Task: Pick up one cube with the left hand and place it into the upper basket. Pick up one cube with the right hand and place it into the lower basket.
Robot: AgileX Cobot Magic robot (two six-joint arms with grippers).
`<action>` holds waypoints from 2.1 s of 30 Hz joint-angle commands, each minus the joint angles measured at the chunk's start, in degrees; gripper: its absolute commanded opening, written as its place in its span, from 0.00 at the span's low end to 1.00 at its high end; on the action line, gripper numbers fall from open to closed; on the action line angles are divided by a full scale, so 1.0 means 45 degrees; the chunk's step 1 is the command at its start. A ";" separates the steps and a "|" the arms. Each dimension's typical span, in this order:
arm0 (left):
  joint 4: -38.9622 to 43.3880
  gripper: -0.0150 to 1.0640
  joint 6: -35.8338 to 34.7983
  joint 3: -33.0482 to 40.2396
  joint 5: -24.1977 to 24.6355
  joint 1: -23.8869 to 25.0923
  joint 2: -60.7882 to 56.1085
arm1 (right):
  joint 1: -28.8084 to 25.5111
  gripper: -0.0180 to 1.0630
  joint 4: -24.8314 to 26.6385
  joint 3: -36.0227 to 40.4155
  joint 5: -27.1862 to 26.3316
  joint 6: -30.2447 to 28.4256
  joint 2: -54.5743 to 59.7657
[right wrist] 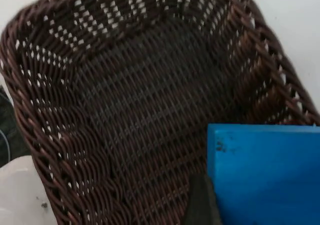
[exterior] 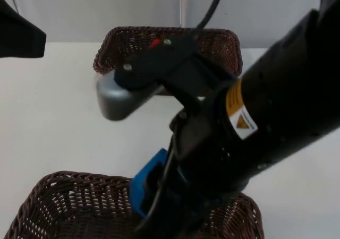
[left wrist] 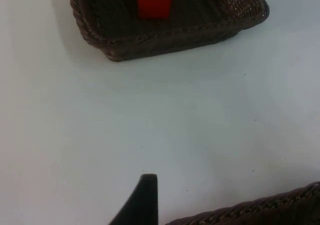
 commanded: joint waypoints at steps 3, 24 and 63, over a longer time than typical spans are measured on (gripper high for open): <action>0.0060 0.90 0.0023 0.0073 -0.0065 0.0032 -0.0083 | 0.0061 0.02 -0.0014 0.0441 -0.0952 -0.0131 0.0010; 0.0060 0.90 0.0019 0.0073 -0.0145 0.0032 -0.0083 | 0.0090 0.02 -0.0014 0.0361 -0.1577 -0.1144 0.2267; 0.0171 0.90 0.0127 0.0073 -0.0118 0.0032 -0.0118 | 0.0090 0.73 -0.0363 0.0247 -0.0742 -0.1340 -0.1071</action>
